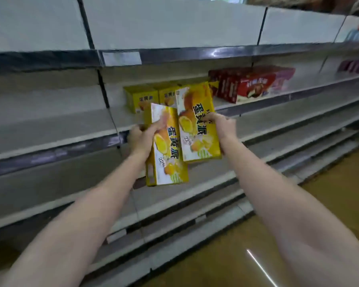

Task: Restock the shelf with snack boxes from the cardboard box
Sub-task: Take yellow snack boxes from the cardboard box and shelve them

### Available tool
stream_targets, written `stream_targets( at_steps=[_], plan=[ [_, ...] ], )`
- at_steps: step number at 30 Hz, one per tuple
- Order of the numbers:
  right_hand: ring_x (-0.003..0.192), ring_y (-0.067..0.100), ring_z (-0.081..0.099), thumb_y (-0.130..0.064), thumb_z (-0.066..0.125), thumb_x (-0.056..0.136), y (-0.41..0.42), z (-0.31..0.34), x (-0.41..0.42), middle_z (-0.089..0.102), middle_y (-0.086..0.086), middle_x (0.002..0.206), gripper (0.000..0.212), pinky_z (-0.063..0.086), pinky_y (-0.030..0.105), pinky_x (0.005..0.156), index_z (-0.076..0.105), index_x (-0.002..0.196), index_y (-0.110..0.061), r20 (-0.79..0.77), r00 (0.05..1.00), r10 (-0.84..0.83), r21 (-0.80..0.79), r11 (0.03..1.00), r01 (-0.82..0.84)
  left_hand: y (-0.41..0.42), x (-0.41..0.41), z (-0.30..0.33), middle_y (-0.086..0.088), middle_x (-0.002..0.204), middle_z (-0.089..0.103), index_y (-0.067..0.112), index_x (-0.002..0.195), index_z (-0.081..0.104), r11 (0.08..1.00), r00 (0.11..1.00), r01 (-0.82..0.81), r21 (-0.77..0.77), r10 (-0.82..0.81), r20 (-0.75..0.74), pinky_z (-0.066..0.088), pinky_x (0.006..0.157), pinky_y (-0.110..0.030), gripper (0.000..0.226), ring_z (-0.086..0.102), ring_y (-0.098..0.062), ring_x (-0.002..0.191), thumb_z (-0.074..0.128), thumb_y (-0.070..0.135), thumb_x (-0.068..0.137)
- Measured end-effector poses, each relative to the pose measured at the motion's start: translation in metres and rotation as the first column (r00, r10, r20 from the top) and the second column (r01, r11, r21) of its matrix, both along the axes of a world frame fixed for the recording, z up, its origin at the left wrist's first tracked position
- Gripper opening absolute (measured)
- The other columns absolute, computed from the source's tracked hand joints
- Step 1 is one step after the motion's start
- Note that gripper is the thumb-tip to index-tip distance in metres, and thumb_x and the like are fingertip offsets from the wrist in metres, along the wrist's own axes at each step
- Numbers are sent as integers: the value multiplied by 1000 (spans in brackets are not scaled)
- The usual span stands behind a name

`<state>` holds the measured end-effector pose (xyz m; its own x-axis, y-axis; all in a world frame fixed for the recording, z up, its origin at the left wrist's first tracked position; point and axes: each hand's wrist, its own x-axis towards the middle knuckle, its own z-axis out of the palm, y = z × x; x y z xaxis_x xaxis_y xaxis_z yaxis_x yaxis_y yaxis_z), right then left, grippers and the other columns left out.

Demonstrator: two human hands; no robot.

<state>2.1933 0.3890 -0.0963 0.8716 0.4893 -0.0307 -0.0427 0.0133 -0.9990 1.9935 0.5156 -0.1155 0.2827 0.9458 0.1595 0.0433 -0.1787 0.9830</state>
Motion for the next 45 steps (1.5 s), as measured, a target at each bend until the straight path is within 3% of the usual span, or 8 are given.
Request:
stream_targets(
  at_steps=[3,7,10,14,19,31,36,45],
  plan=[
    [93,30,71,-28,83,39,21,11,-8,76,5,91,40,58,46,84,80,77,-16,46,993,110,-35,994,-108,12,-15,21,7,75,75,24,86,78,991,990,-131,-37,133,50,58,72,-32,50,72,-12,74,78,65,57],
    [87,30,72,-44,88,9,60,10,-11,74,8,98,102,61,49,75,71,104,-13,-20,968,250,-51,967,-251,42,-44,37,2,79,75,20,83,78,975,971,-198,-104,209,115,58,79,-36,62,73,-22,82,78,72,49],
    [82,28,73,-33,90,30,65,38,-44,75,6,93,73,62,44,71,72,98,-12,-2,931,364,-33,931,-364,47,-68,55,-1,89,76,16,94,72,966,946,-217,-140,243,216,58,84,-40,72,73,-21,85,80,74,52],
    [55,17,70,-13,89,58,89,62,-67,74,10,81,36,56,29,48,71,89,-6,-8,854,521,-21,854,-521,40,-97,78,9,57,66,11,90,58,927,873,-355,-122,375,311,47,44,-17,23,64,-9,54,69,31,90],
    [109,21,61,-38,95,51,129,89,-90,60,0,118,95,52,41,98,53,129,-3,223,744,629,-134,776,-616,61,-137,73,-2,80,75,11,95,61,866,772,-451,-217,501,392,59,67,-36,51,72,-16,65,73,58,80],
    [126,27,55,-51,83,72,217,93,-101,58,10,137,86,45,33,103,53,137,-3,356,558,750,-442,661,-606,178,-210,24,-3,106,75,25,113,66,686,541,-498,-531,724,428,58,79,-50,76,74,-27,87,52,87,70],
    [112,26,61,-64,73,76,251,105,-118,60,9,132,81,47,31,88,58,133,-7,477,343,809,-651,587,-481,139,-202,66,-7,88,72,18,100,63,738,624,-494,-460,669,404,57,75,-44,49,70,-25,75,40,62,97],
    [123,31,54,-43,63,93,293,94,-184,55,8,141,57,44,38,103,48,144,-22,723,-14,691,-676,702,-223,206,-247,48,-8,130,60,26,119,54,737,701,-572,-360,667,253,54,92,-42,48,64,-27,112,37,64,97]
  ],
)
